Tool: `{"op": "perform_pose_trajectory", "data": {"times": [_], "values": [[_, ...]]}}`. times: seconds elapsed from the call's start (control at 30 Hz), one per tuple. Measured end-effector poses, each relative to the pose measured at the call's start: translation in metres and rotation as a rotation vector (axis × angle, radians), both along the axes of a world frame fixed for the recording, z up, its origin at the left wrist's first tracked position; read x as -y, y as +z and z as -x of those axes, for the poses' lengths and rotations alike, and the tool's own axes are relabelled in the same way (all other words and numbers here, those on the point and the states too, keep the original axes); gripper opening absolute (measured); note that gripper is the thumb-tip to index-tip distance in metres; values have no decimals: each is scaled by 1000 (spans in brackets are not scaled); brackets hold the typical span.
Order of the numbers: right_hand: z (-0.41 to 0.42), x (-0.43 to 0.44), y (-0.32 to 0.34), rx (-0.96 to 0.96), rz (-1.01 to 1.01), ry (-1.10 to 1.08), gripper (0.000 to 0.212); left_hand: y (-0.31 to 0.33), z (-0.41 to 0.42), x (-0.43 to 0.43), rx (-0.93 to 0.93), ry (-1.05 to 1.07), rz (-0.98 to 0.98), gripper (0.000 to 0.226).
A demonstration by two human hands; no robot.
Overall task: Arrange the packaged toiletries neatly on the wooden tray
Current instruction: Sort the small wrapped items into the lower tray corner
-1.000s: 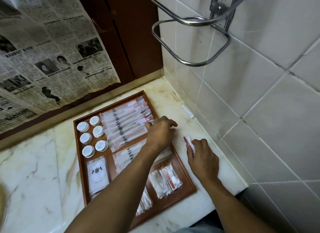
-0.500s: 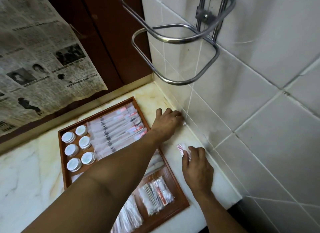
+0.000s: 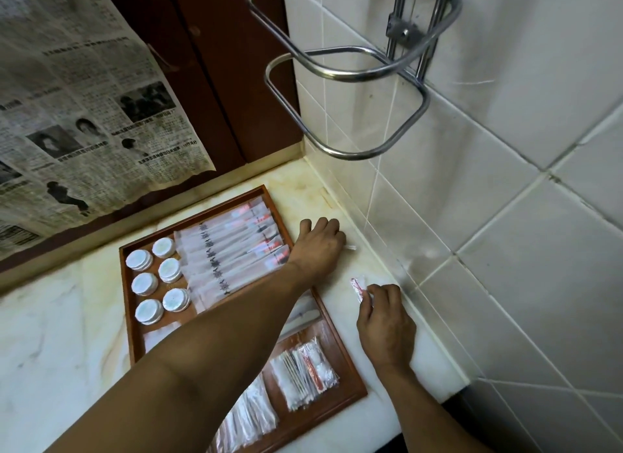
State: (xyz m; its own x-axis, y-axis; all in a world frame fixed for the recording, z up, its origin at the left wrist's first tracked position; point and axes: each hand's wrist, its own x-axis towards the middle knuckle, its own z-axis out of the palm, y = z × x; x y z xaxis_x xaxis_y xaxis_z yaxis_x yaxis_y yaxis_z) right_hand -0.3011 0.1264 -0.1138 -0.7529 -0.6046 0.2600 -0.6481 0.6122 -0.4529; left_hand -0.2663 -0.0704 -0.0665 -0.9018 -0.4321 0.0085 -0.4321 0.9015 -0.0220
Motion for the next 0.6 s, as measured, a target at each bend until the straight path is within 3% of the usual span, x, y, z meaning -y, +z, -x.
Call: {"op": "perform_pose_trajectory", "data": {"times": [0.2, 0.4, 0.53, 0.6], "values": [[-1, 0, 3, 14, 39, -22, 15, 14, -28, -21, -227, 182, -111, 21], [-1, -1, 6, 78, 86, -17, 4, 33, -77, -56, -454, 515, -432, 27], [0, -3, 14, 214, 157, -13, 9, 43, -119, -76, -604, 697, -667, 6], [5, -4, 18, 359, 220, -28, 9, 47, -139, -82, -642, 782, -799, 9]]}}
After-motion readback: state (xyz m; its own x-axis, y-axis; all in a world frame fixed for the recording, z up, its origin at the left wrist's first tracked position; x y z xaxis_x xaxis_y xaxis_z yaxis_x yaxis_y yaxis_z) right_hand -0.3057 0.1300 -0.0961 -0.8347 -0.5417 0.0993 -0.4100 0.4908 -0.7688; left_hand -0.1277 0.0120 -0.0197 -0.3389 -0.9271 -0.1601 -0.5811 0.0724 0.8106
